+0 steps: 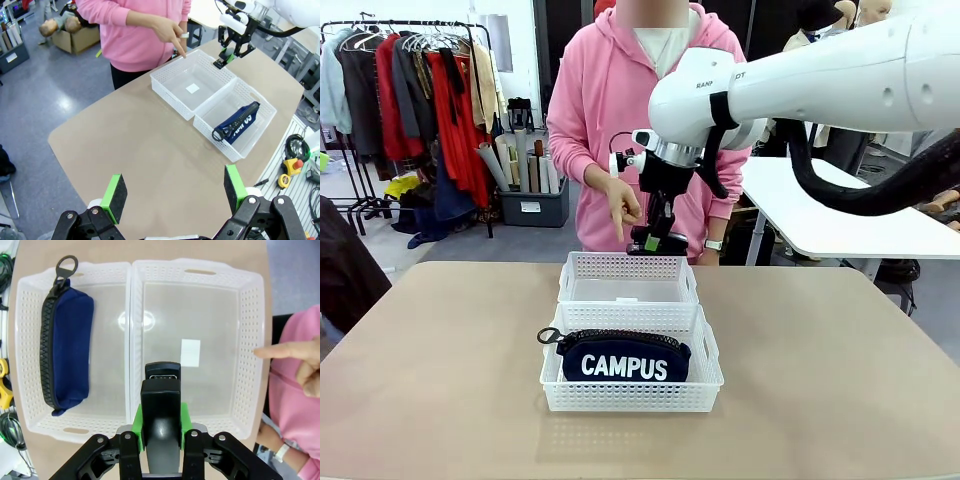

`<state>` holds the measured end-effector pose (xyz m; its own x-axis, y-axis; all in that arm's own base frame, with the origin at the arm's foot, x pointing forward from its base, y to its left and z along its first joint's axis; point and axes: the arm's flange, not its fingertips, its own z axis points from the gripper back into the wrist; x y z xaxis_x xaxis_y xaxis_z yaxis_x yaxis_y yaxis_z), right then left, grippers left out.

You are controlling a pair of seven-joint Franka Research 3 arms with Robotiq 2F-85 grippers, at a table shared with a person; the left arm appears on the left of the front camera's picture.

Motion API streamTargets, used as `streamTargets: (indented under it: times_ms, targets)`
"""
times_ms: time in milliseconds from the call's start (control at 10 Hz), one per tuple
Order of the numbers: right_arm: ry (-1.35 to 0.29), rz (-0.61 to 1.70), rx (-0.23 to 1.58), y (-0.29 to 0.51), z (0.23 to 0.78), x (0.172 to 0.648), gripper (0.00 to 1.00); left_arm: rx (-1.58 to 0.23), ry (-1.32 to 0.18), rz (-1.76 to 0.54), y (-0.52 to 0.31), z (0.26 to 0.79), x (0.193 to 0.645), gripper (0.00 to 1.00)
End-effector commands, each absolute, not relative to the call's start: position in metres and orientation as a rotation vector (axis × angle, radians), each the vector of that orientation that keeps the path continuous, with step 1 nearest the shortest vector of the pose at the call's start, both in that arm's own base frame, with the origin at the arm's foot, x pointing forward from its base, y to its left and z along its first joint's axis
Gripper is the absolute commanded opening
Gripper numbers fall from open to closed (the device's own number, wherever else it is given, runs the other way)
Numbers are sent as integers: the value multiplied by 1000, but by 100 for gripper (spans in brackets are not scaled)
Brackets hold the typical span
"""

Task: Distribute items into two baskets.
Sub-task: Place the picked Stapler into the Organizing basket as instructed by the person.

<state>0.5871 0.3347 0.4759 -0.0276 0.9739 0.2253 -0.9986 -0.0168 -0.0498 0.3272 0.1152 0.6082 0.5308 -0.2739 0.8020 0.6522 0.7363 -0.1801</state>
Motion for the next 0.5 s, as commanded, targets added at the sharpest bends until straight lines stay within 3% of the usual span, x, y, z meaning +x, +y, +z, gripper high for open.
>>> streamTargets:
  times_ms: [0, 400]
  targets:
    - [-237, 1574, 152, 347, 472, 595, 15, -503, -852, -586, 115, 609, 327, 100]
    - [-214, 1615, 194, 355, 446, 603, 15, -503, -852, -586, 115, 609, 327, 100]
